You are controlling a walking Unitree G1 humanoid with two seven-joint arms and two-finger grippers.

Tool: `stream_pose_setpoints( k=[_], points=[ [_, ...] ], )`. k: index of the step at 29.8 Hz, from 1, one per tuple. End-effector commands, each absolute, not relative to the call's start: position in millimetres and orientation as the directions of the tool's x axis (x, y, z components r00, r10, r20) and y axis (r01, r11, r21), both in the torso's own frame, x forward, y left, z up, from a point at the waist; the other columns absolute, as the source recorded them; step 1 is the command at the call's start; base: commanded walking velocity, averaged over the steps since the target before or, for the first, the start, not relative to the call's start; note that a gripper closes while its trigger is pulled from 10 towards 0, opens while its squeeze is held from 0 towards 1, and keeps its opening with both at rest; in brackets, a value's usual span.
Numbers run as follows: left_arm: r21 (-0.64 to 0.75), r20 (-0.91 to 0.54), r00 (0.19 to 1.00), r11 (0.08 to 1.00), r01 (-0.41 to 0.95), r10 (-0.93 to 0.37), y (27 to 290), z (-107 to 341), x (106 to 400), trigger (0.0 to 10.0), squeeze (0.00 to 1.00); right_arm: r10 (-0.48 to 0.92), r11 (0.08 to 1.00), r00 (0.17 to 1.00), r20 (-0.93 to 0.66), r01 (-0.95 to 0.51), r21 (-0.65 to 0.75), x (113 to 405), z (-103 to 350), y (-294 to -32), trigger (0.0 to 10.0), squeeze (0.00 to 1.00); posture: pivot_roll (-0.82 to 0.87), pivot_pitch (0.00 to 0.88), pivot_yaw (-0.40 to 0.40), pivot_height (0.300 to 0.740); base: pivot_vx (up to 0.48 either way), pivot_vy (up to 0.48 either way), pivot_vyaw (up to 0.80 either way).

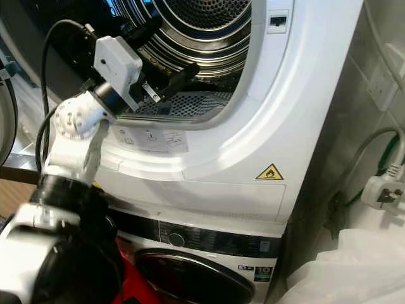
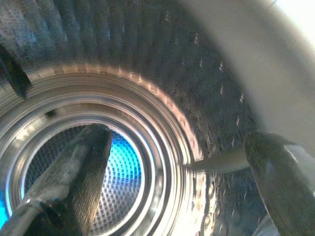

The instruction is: Clothes washing

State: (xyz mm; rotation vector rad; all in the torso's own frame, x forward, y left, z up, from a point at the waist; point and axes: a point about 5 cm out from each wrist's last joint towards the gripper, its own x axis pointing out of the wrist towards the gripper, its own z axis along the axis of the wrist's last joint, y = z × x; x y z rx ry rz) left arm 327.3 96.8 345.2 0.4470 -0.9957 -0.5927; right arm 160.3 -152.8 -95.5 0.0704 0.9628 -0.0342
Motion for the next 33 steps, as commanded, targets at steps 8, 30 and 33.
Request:
stream_pose_setpoints(
  k=[8, 30, 33],
  points=[
    [0.555, 0.718, 0.49, 0.832, 0.025, -0.494, 102.1, 328.6, 289.5, 10.0, 0.0, 0.023, 0.995, 0.581, -0.814, 0.065, 0.075, 163.8, -94.2, -140.1, 10.0, 0.0, 0.07, 0.0, 0.152, 0.74, 0.0, 0.0, 0.0],
    [0.469, 0.405, 0.912, 0.871, -0.146, -0.065, 170.6, 176.3, 265.7, 10.0, 0.0, 0.02, 0.996, 0.572, -0.82, 0.058, 0.065, 162.0, -95.1, -137.2, 10.0, 0.0, 0.08, 0.0, 0.157, 0.74, 0.0, 0.0, 0.0],
    [0.468, 0.406, 0.912, 0.871, -0.15, -0.061, 170.3, 176.1, 265.4, 10.0, 0.0, 0.02, 0.996, 0.572, -0.82, 0.058, 0.065, 162.0, -95.1, -137.2, 10.0, 0.0, 0.08, 0.0, 0.157, 0.74, 0.0, 0.0, 0.0]
  ],
)
